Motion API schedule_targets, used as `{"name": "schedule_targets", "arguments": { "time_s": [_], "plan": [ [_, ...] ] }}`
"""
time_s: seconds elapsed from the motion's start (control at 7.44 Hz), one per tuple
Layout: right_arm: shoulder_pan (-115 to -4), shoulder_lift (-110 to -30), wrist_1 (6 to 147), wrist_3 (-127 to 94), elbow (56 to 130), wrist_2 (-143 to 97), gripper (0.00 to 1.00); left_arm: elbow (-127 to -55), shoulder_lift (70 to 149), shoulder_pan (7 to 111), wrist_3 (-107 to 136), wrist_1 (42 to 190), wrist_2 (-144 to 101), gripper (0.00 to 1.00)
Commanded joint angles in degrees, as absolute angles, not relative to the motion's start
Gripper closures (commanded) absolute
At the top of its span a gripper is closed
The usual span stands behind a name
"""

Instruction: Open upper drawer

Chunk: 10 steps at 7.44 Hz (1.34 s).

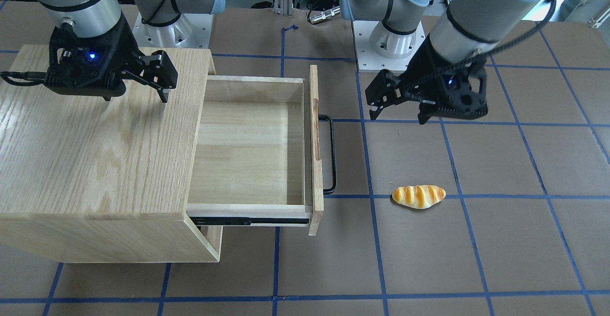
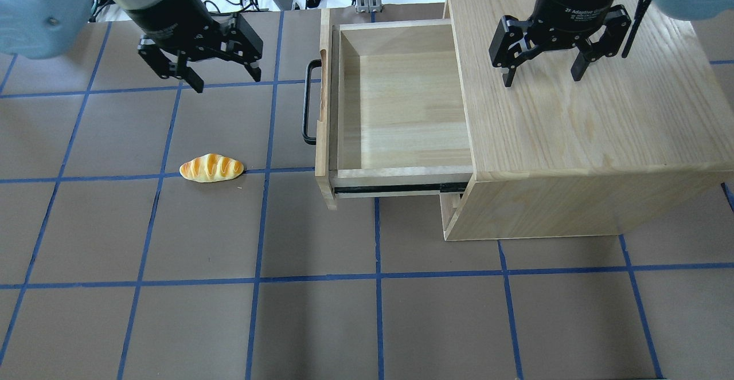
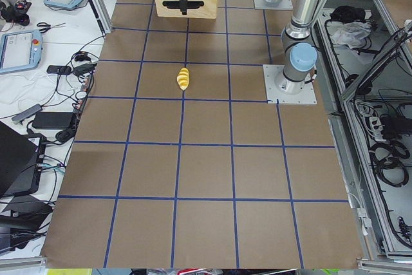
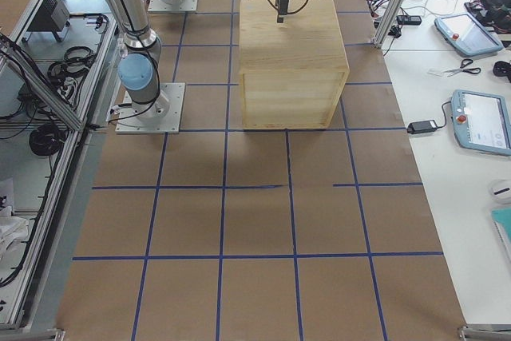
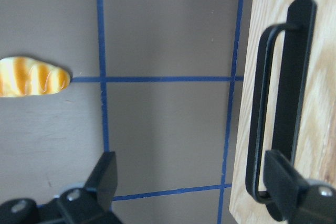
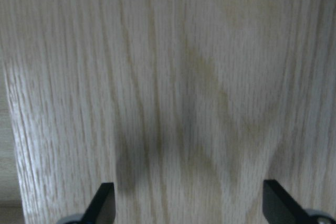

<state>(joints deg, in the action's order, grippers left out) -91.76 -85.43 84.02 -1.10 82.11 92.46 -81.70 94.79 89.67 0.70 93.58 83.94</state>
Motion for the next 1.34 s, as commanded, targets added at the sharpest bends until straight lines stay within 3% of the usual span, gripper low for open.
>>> {"name": "schedule_targets", "arguments": {
  "time_s": [0.0,1.21],
  "plan": [
    [-91.8,-85.4,84.0,-1.1,82.1,92.5,0.0,-79.0,89.1,90.2,-0.3,98.9,90.0,0.0],
    [-91.8,-85.4,84.0,-1.1,82.2,92.5,0.0,-82.8,91.0,89.6,-4.0,88.2,91.5,0.0]
  ]
}}
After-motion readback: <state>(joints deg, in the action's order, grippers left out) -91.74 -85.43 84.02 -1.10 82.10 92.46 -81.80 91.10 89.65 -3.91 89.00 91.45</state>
